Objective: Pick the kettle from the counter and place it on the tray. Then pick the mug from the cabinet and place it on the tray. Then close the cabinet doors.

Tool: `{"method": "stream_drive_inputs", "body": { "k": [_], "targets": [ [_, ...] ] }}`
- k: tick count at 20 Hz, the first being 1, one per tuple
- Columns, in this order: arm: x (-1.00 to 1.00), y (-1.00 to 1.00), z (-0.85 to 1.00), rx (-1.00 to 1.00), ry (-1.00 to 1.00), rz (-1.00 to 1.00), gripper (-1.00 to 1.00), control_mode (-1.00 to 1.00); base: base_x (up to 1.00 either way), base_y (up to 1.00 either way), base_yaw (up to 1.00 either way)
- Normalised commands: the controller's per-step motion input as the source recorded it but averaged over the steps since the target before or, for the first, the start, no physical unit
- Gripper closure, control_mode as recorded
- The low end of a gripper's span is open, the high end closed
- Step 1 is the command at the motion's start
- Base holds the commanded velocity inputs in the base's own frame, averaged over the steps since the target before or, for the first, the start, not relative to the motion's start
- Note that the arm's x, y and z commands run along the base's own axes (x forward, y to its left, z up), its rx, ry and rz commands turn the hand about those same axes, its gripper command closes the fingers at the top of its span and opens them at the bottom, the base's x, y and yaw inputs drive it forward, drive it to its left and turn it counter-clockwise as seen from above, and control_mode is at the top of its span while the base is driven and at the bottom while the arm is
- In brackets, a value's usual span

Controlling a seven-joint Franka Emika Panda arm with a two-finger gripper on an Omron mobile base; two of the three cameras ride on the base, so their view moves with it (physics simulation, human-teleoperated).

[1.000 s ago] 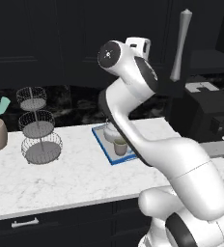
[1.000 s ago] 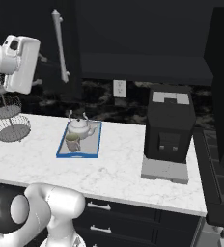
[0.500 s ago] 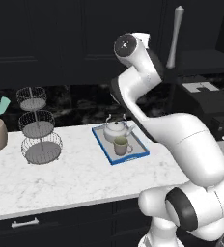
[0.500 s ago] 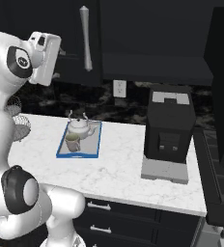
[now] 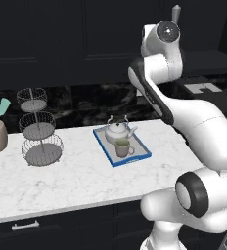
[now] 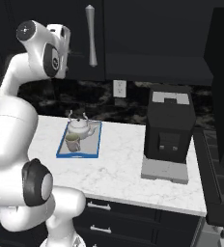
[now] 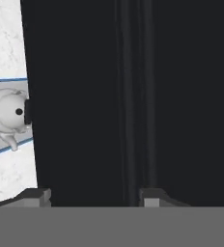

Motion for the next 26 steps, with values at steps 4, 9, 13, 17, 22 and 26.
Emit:
{"method": "stream_drive_inputs", "body": {
  "k": [4,9,13,17,22,26],
  "targets": [
    [0.26,0.08,-0.39,-0.04,0.03,0.41,-1.00,-1.00,0.00,0.00,0.00],
    [-0.52,0.10,-0.06,-0.06,0.00,0.25,-1.00,-1.00,0.00,0.00,0.00],
    [-0.79,0.09,0.08,0.00,0.00,0.11,-1.00,-1.00,0.00,0.00,0.00],
    [-0.89,0.11,0.04,-0.01,-0.01,0.04,-1.00,-1.00,0.00,0.00,0.00],
    [-0.87,0.02,0.00,-0.05,-0.06,0.00,-1.00,-1.00,0.00,0.00,0.00],
    [-0.77,-0.02,-0.07,-0.10,-0.02,0.00,-1.00,-1.00,0.00,0.00,0.00]
  ]
}}
